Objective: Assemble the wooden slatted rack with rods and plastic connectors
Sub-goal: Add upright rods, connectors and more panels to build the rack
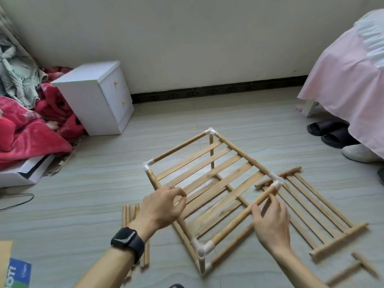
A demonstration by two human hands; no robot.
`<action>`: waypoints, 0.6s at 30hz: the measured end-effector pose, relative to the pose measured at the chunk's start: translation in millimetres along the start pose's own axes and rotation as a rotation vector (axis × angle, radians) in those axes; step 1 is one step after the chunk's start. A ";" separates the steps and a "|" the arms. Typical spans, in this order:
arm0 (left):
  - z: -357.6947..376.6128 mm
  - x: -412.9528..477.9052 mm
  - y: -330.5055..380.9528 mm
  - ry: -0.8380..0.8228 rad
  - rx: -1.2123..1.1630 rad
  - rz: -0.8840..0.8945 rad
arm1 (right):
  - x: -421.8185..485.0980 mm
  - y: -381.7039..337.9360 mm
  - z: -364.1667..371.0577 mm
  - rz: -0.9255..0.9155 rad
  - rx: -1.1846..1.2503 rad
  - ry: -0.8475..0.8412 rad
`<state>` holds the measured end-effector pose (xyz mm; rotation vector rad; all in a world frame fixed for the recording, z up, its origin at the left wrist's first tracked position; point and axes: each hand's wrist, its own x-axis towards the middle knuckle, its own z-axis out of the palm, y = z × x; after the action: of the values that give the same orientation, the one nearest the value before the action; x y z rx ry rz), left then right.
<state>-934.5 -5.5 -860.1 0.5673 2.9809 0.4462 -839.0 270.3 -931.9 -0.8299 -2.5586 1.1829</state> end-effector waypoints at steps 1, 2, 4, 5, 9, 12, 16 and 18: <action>-4.1 7.8 -11.9 0.026 -0.008 -0.076 | -14.6 -1.8 10.1 0.061 0.081 -0.114; -7.6 16.0 -23.5 0.026 0.005 -0.132 | -24.9 -5.7 19.7 0.104 0.136 -0.204; -6.4 32.6 -45.5 -0.018 0.077 -0.204 | -30.7 -12.1 35.0 0.123 0.154 -0.246; -5.0 40.1 -54.0 -0.032 0.106 -0.233 | -28.3 -14.7 39.7 0.110 0.143 -0.236; -0.7 64.1 -76.7 -0.005 0.242 -0.242 | 15.7 -16.3 26.8 0.079 0.134 -0.233; 0.7 67.6 -92.5 0.002 0.246 -0.253 | 72.4 -15.5 2.1 -0.012 -0.037 -0.243; 11.3 47.3 -84.6 -0.002 0.064 -0.208 | 122.3 -26.7 -11.1 -0.097 -0.335 -0.054; 23.0 30.1 -71.1 0.065 0.115 -0.157 | 119.7 -39.3 -8.3 -0.102 -0.346 0.065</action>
<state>-984.4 -51.4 -903.7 0.3287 3.0984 0.2882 -949.9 323.1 -902.9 -0.7772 -2.7550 0.6814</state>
